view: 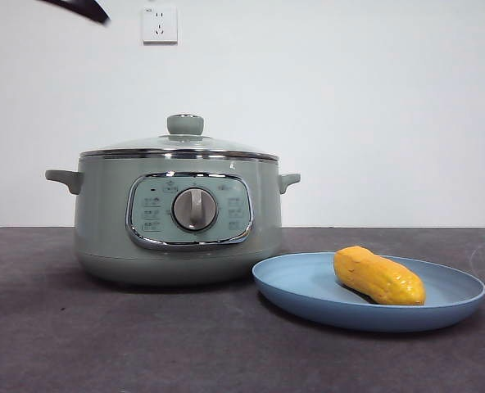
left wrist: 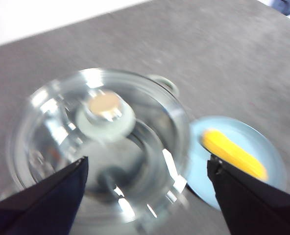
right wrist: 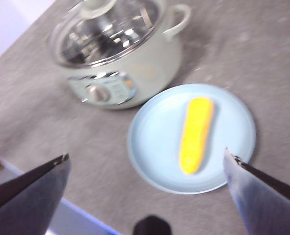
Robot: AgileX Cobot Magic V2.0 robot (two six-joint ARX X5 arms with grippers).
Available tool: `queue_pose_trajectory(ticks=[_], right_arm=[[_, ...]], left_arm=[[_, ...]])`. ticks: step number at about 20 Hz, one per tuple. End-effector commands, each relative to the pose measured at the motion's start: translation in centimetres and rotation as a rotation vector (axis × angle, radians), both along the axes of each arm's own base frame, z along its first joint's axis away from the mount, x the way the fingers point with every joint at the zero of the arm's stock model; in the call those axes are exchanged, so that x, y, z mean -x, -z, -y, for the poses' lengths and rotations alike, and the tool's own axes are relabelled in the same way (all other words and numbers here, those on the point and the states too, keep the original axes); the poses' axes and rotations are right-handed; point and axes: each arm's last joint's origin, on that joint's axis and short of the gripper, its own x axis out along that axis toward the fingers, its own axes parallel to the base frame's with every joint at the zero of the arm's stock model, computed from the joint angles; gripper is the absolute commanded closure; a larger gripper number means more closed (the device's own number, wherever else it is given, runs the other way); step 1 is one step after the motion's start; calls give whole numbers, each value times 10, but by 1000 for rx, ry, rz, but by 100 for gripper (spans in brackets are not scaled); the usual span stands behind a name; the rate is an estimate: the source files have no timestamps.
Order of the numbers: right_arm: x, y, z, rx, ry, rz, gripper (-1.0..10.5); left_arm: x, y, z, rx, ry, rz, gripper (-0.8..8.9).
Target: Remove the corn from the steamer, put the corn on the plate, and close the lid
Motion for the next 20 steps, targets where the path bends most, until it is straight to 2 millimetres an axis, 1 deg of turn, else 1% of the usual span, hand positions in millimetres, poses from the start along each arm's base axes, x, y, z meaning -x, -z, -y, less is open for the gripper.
queue_pose_trajectory(ticks=[1, 3, 5, 7, 8, 9, 10, 12, 13, 14, 15, 20], right_arm=[[1, 2, -1, -5, -44, -10, 322], [2, 3, -1, -10, -60, -25, 323], [2, 4, -1, -4, -60, -39, 336], [3, 6, -1, 4, -60, -56, 419], [4, 6, 0, 8, -60, -66, 494], [4, 7, 0, 11, -60, -72, 554], [4, 8, 0, 13, -60, -79, 627], [5, 8, 0, 18, -60, -90, 780], [5, 9, 0, 20, -60, -94, 865], [5, 9, 0, 21, -60, -96, 946], [6, 9, 0, 22, -60, -98, 964], [6, 9, 1, 24, -56, -99, 946]], left_arm=[[20, -1, -7, 1, 32, -61, 405], [35, -3, -13, -2, 47, -97, 405], [45, -3, -18, -9, 56, -131, 406], [53, -2, -21, -22, 55, -161, 410], [57, -1, -23, -31, 55, -181, 412], [59, 0, -24, -37, 55, -196, 434], [60, 1, -24, -44, 55, -212, 512], [62, 3, -25, -55, 53, -236, 746], [62, 3, -25, -59, 53, -245, 844], [63, 4, -25, -61, 54, -249, 817], [63, 4, -25, -63, 55, -250, 820], [63, 4, -26, -63, 54, -250, 819]])
